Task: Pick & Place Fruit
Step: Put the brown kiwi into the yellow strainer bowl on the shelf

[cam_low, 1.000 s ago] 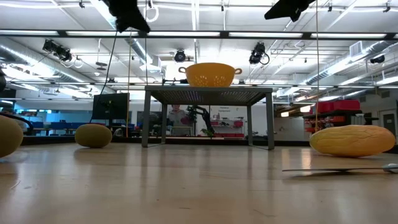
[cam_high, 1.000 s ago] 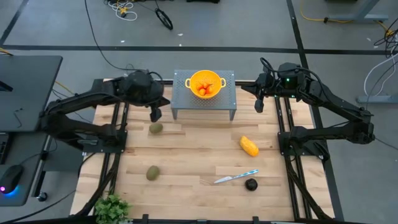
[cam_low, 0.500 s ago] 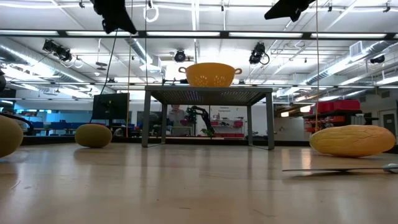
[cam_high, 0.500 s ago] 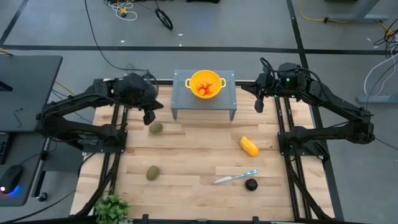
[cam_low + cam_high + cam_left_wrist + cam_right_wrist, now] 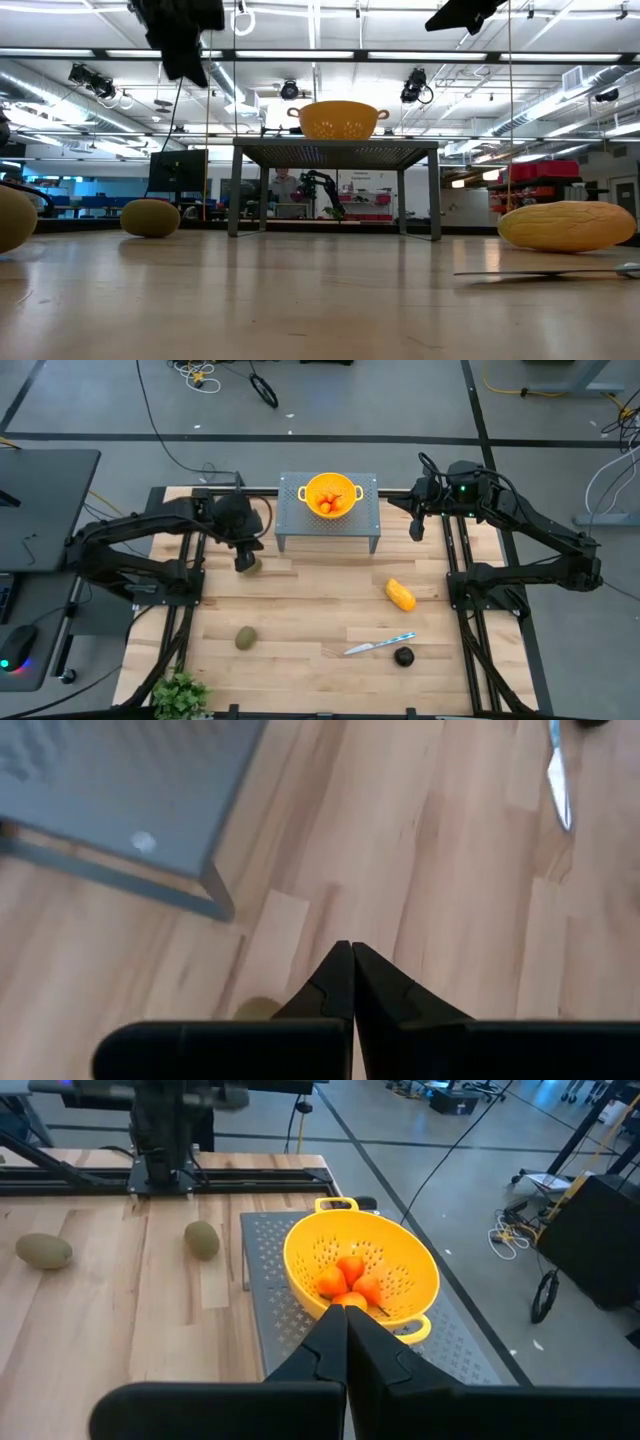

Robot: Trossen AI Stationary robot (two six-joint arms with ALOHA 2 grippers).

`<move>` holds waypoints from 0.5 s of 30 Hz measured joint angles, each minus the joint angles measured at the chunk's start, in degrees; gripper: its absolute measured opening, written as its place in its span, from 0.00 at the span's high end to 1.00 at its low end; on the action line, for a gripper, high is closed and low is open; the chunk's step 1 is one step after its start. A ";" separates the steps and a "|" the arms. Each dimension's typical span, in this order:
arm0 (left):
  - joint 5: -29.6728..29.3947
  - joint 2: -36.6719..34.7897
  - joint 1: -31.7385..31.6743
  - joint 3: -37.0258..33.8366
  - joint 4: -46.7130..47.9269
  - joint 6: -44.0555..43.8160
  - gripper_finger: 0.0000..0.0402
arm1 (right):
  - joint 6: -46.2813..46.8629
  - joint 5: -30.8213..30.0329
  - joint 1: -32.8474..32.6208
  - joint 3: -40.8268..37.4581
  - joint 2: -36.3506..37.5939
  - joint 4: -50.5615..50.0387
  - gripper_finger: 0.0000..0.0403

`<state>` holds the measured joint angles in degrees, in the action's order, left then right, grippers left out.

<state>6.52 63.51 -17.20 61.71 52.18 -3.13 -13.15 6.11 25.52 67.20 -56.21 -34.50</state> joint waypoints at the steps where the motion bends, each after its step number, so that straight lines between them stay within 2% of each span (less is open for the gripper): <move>1: 0.41 -0.31 -0.01 -1.91 -1.40 -0.65 1.00 | 0.00 0.00 0.00 0.00 0.00 0.00 1.00; 4: 2.02 -1.19 0.25 -6.36 -5.10 -2.01 1.00 | 0.00 0.00 0.02 0.01 0.00 0.00 1.00; 15: 2.19 -4.69 0.58 -16.17 -4.03 -0.95 1.00 | 0.00 -0.31 0.00 0.00 0.00 -0.04 1.00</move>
<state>8.71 58.82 -16.62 45.54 48.15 -4.08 -13.15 5.80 25.52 67.20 -56.21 -34.54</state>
